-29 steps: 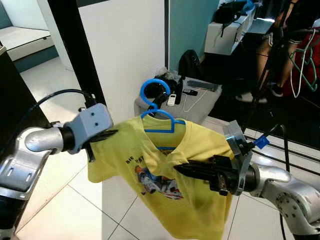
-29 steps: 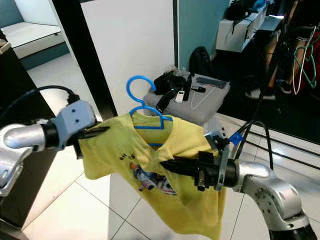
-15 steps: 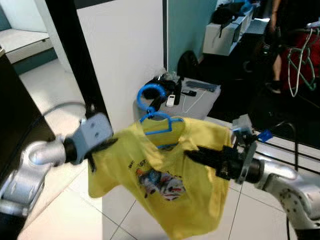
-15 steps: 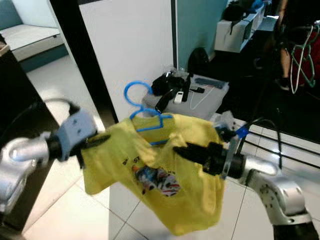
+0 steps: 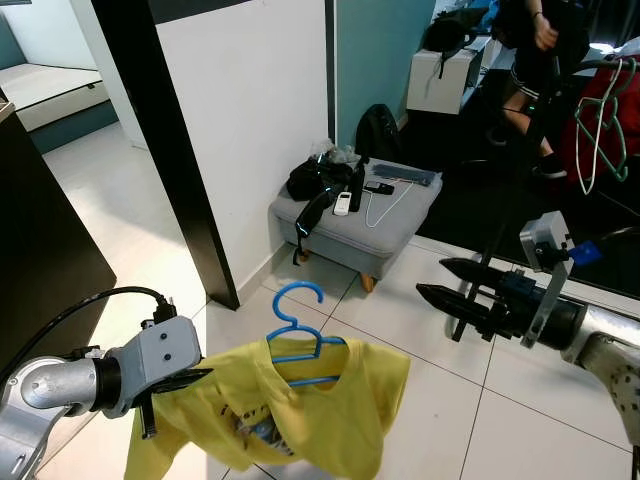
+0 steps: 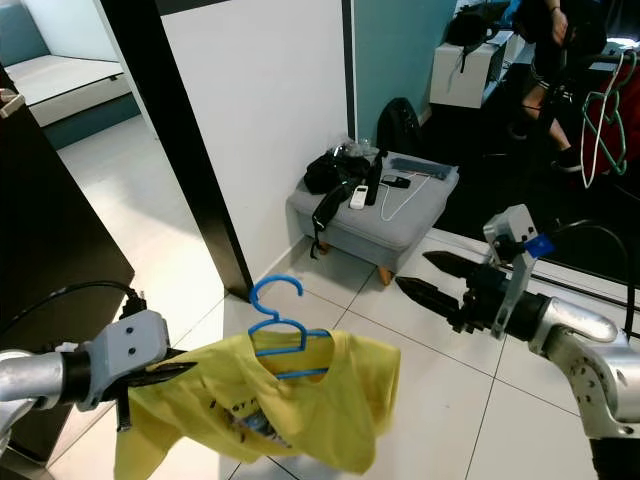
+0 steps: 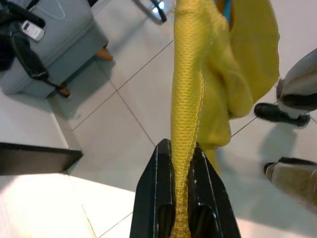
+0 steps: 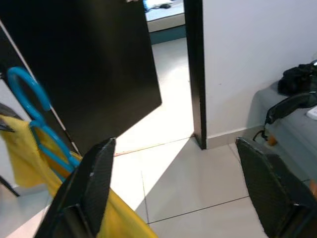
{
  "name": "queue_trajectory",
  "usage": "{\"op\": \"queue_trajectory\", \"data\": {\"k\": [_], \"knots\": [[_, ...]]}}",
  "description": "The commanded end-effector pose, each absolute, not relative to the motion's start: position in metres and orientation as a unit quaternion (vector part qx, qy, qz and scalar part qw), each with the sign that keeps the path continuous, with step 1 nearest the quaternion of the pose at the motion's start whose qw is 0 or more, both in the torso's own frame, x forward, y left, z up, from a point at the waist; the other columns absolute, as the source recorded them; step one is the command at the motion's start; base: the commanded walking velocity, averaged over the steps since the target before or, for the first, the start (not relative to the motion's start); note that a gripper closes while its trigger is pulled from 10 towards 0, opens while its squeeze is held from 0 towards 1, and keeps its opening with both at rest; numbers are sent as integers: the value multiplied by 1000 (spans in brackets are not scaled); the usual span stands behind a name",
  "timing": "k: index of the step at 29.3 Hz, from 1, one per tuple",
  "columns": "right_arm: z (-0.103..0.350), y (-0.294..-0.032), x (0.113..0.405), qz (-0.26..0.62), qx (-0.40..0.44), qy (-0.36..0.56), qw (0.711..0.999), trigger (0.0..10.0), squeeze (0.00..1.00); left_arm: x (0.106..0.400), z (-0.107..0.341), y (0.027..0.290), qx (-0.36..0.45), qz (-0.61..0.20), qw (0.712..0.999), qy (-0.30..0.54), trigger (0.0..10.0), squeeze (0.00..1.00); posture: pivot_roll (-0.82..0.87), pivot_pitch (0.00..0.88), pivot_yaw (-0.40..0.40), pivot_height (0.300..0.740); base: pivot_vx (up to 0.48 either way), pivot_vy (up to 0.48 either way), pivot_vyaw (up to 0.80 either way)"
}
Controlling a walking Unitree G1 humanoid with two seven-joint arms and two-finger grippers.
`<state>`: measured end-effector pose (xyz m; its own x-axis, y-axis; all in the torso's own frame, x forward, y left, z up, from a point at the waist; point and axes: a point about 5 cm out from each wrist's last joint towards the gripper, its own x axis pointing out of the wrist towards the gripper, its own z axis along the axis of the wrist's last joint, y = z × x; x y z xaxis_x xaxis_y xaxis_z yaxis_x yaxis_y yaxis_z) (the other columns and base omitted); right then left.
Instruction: Hang hanger
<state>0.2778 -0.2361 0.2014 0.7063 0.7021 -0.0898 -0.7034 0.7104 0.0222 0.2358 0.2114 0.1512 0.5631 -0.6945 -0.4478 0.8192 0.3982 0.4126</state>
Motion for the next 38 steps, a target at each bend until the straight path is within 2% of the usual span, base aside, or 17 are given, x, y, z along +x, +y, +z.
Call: {"op": "queue_trajectory", "data": {"k": [1,2,3,4,5,7,8,9,10,11,13,15,17,20,23,29,38], "knots": [[197,-231,282,373,-12,49,926,10000,1000,235,157,201,263,-462,843,83,10000,0,-91,0,53,740,0,0,0],[193,-231,289,337,-11,47,940,10000,843,241,159,190,194,-439,875,71,10000,0,-93,0,54,740,0,0,0],[189,-232,298,286,4,44,957,10000,0,254,154,184,125,-373,916,80,10000,0,-95,0,55,740,0,0,0],[189,-232,298,286,4,44,957,10000,0,254,154,184,125,-373,916,80,10000,0,-95,0,55,740,0,0,0],[183,-230,308,219,40,37,974,10000,0,272,142,182,23,-261,960,100,10000,0,-102,0,58,740,0,0,0],[180,-227,310,195,64,32,978,10000,0,278,136,182,-37,-203,973,104,10000,0,-102,0,58,740,0,0,0],[173,-224,310,183,68,40,980,10000,0,280,139,180,-120,-157,978,69,10000,0,-104,0,61,740,0,0,0],[173,-224,310,183,68,40,980,10000,0,280,139,180,-120,-157,978,69,10000,0,-104,0,61,740,0,0,0],[164,-219,308,175,83,53,980,10000,0,280,140,184,-209,-88,974,25,10000,0,-99,0,58,740,0,0,0],[164,-219,308,175,83,53,980,10000,0,280,140,184,-209,-88,974,25,10000,0,-99,0,58,740,0,0,0],[145,-211,304,168,108,72,977,10000,0,274,131,194,-296,16,955,-1,10000,0,-97,0,56,740,0,0,-400],[137,-207,302,169,114,79,976,10000,0,272,130,197,-267,28,963,2,10000,0,-91,0,48,740,0,0,-800],[137,-208,304,159,120,72,977,10000,0,271,130,200,-182,17,983,30,10000,0,-101,0,52,740,0,0,-800],[137,-211,307,150,125,72,978,10000,0,271,128,198,-184,1,982,49,10000,0,-96,0,48,740,0,0,-800],[135,-212,308,143,129,73,978,10000,0,273,128,185,-192,-72,975,81,10000,0,-100,0,52,740,0,0,-800],[135,-211,308,138,132,69,979,10000,0,269,137,164,-139,-147,978,50,10000,0,-101,0,53,740,0,0,-800],[134,-213,312,133,134,64,980,10000,0,271,148,166,-130,-133,983,3,10000,0,-105,0,51,740,0,0,-800]]}}
